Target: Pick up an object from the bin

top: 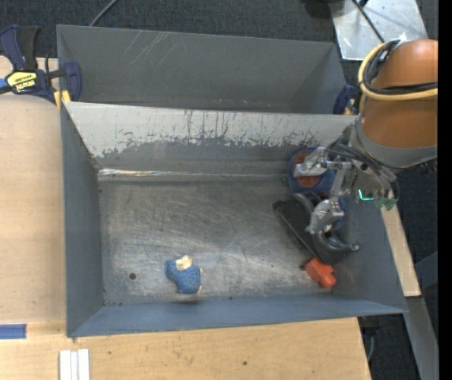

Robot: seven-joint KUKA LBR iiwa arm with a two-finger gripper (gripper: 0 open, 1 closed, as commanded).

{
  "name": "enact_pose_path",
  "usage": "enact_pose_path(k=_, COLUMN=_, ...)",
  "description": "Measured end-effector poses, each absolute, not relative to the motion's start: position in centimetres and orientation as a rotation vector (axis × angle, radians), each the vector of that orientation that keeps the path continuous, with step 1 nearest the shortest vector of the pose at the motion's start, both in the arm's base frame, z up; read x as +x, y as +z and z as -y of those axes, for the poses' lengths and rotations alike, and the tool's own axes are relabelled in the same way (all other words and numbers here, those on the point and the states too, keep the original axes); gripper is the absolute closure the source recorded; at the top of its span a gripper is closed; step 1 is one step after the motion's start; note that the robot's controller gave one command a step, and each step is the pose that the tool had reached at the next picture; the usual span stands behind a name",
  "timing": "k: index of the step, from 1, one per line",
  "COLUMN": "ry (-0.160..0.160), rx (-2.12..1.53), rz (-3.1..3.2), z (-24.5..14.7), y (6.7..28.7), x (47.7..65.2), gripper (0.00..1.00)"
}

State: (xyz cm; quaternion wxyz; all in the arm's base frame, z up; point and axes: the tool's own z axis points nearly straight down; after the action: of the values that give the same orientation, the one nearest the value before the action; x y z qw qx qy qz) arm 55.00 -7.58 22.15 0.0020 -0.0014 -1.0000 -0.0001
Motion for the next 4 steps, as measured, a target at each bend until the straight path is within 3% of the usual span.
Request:
enact_pose_path(k=1, ry=0.004, rx=-0.219, rz=3.160, z=12.0, y=13.8, x=54.2, gripper=0.00)
enact_pose_path(k=2, ry=-0.021, rx=-0.179, rz=3.127, z=12.7, y=10.7, x=56.8, gripper=0.00)
enact_pose_path(k=3, ry=-0.046, rx=-0.180, rz=3.106, z=13.5, y=10.4, x=57.9, gripper=0.00)
enact_pose_path(k=4, ry=-0.054, rx=-0.207, rz=3.122, z=13.7, y=10.5, x=57.3, gripper=0.00)
